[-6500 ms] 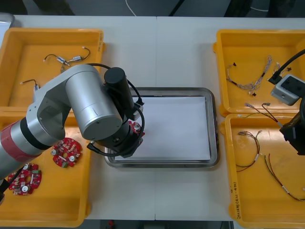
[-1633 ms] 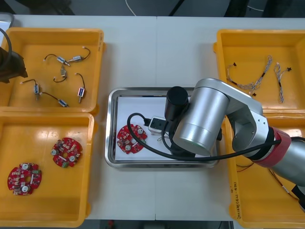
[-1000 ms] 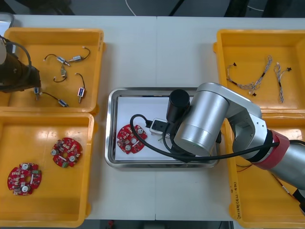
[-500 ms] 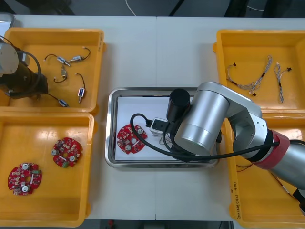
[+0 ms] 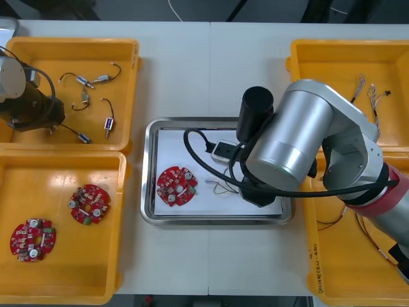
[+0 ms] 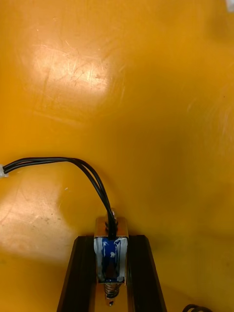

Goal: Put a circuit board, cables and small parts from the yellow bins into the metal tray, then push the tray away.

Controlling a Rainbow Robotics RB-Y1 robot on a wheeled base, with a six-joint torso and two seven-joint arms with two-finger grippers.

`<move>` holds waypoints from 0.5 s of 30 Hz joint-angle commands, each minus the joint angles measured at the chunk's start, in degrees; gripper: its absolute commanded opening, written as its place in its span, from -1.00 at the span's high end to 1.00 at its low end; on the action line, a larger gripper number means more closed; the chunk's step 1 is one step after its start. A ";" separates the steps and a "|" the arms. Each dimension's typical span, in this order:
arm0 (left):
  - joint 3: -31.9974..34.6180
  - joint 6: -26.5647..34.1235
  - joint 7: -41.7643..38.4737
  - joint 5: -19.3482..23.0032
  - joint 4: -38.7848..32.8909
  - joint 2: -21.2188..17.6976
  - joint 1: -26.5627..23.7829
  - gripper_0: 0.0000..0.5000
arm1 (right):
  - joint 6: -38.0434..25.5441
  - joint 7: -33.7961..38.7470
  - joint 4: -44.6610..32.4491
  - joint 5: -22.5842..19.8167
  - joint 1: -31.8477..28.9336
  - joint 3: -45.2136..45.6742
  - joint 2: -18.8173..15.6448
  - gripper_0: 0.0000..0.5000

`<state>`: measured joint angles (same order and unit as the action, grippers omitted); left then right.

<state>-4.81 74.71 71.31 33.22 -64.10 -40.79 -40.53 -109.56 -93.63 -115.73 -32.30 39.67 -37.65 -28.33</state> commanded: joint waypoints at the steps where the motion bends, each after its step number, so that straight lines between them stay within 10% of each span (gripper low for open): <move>1: 0.85 -0.44 3.49 -0.26 0.12 0.80 -1.75 1.00 | -0.44 -2.61 -5.21 -2.42 -0.04 6.53 1.61 -1.00; 15: 9.29 10.64 4.01 -1.32 -8.58 -1.04 -1.66 1.00 | -0.44 -1.47 -12.41 -8.75 -0.30 20.51 -1.56 -0.80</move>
<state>1.29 81.80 71.31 32.75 -68.06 -40.78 -40.53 -109.82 -93.63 -125.93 -38.97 39.65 -21.05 -28.07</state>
